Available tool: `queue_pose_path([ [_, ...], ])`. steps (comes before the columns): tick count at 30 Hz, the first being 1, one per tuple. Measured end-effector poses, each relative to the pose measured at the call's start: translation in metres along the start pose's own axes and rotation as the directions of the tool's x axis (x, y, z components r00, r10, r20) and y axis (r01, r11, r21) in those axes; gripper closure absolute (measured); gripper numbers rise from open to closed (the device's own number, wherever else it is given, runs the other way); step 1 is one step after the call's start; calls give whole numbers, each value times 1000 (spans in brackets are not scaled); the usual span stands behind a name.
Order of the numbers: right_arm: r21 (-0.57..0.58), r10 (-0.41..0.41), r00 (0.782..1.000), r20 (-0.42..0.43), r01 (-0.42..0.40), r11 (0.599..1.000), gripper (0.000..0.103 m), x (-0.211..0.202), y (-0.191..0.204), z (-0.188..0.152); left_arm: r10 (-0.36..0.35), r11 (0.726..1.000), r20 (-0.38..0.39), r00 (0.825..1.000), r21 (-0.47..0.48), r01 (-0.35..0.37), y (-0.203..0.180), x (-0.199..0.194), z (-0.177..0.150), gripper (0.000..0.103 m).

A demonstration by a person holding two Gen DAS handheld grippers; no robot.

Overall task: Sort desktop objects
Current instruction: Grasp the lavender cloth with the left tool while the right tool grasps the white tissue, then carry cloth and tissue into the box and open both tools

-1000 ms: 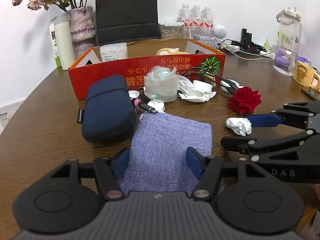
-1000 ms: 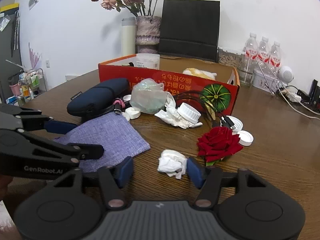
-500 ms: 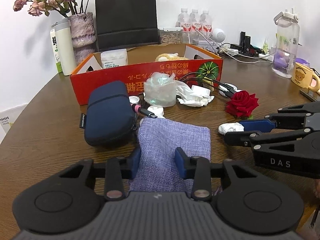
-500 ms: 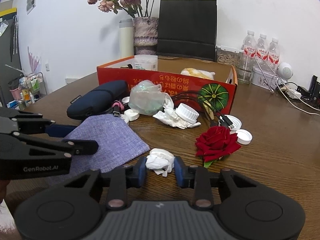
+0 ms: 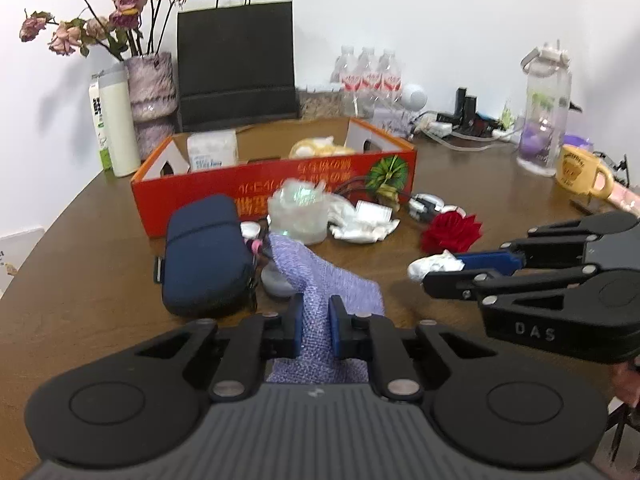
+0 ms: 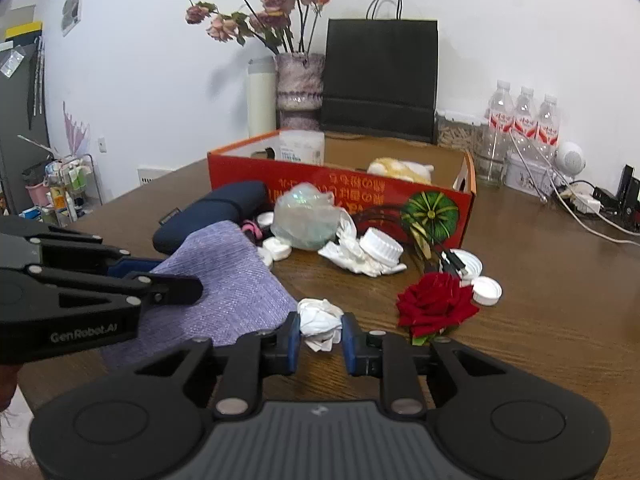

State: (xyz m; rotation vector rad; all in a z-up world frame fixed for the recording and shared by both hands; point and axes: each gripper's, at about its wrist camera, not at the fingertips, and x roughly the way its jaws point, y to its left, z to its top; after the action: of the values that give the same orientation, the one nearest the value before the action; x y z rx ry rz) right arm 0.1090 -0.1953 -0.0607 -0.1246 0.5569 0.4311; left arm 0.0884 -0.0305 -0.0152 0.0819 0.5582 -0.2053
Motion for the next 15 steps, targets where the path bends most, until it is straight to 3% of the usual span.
queue_pose_path([
  [15, -4, -1, 993, 120, 1, 1000, 83, -12, -1, 39, -85, 993, 126, 988, -73, 95, 26, -17, 50, 94],
])
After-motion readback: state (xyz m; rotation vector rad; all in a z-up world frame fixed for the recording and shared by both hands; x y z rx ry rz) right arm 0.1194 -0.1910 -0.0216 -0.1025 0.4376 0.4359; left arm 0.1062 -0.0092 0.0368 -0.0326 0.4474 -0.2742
